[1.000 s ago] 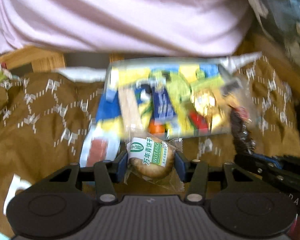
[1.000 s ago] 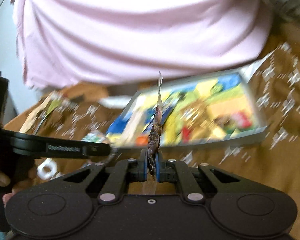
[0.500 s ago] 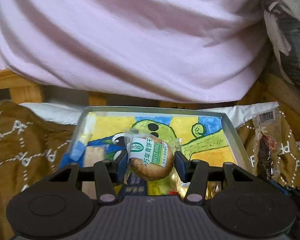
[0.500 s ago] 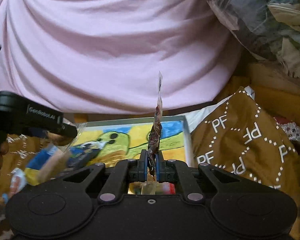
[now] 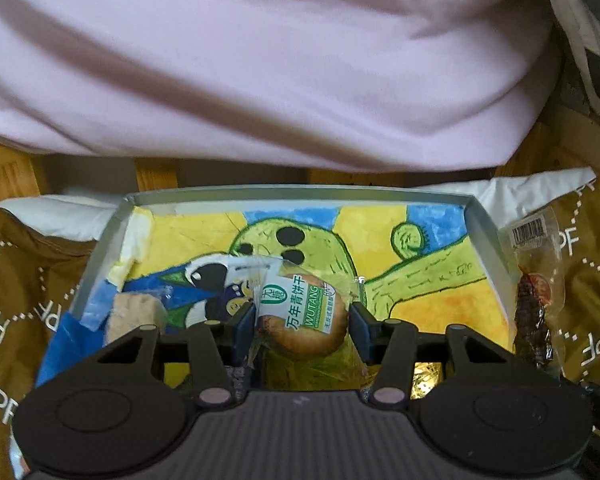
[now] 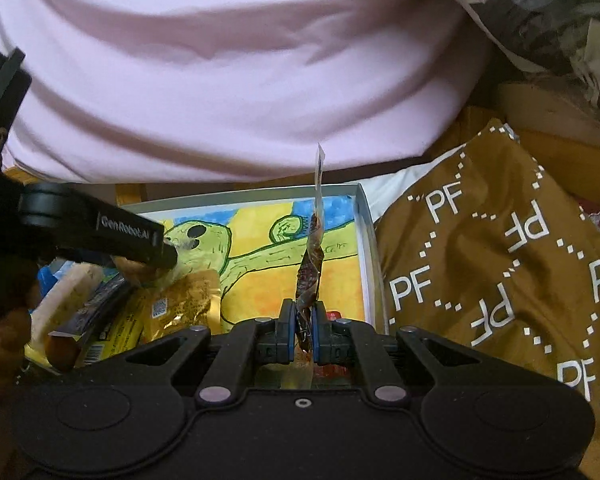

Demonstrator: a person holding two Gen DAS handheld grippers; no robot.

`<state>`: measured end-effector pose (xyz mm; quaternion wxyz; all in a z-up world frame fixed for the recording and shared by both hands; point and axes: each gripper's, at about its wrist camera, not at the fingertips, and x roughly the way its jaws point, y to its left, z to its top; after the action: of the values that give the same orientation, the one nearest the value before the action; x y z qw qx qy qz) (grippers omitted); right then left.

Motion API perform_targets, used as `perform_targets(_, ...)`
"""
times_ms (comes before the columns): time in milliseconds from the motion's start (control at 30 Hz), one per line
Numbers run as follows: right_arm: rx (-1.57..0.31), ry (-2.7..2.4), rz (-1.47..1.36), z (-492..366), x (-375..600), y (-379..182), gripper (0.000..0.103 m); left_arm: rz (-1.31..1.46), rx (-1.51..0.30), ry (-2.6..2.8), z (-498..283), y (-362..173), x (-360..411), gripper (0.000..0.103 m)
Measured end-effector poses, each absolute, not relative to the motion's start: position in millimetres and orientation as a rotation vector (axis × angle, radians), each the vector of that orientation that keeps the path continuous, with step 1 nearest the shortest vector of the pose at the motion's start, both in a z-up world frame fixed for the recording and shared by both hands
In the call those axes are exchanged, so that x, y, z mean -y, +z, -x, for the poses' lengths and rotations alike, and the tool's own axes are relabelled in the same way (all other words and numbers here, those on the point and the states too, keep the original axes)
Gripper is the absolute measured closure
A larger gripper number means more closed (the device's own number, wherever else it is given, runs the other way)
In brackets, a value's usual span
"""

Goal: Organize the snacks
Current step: 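Carry the biscuit pack into the tray with left tool while right tool carries the meat pack there, then open both tools to release the packs and raise them from the tray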

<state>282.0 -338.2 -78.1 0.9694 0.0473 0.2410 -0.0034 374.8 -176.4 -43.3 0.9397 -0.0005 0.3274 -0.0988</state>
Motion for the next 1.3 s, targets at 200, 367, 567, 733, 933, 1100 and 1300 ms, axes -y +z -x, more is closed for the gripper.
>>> perform_targets(200, -0.489, 0.004, -0.098, -284.2, 338.3, -77.1, 0.095, -0.007, -0.695, -0.202, -377.0, -48.4, 181.4, 0.048)
perform_targets(367, -0.502, 0.012, -0.084, -285.5, 336.0, -78.8, 0.087, -0.031, -0.7, -0.201, -376.2, -47.6, 185.9, 0.046)
perform_targets(567, -0.501, 0.025, -0.071, -284.4, 329.0, -77.8, 0.076, -0.022, -0.712, -0.203, -374.4, -44.7, 184.3, 0.041)
perform_targets(733, -0.477, 0.029, -0.075, -279.4, 326.1, -71.6, 0.054, 0.031, -0.685, -0.191, -364.4, -35.5, 169.1, 0.027)
perform_targets(933, -0.424, 0.043, -0.105, -266.6, 321.9, -54.6, 0.029, 0.063, -0.622, -0.162, -343.4, -12.0, 144.0, 0.013)
perform_targets(1100, -0.364, 0.061, -0.12, -251.5, 315.7, -36.1, 0.01, 0.05, -0.529, -0.107, -316.2, 8.3, 119.4, 0.0)
perform_targets(1300, -0.298, 0.083, -0.125, -228.0, 302.0, -13.8, 0.001, 0.017, -0.458, -0.061, -278.8, 27.3, 86.8, 0.0)
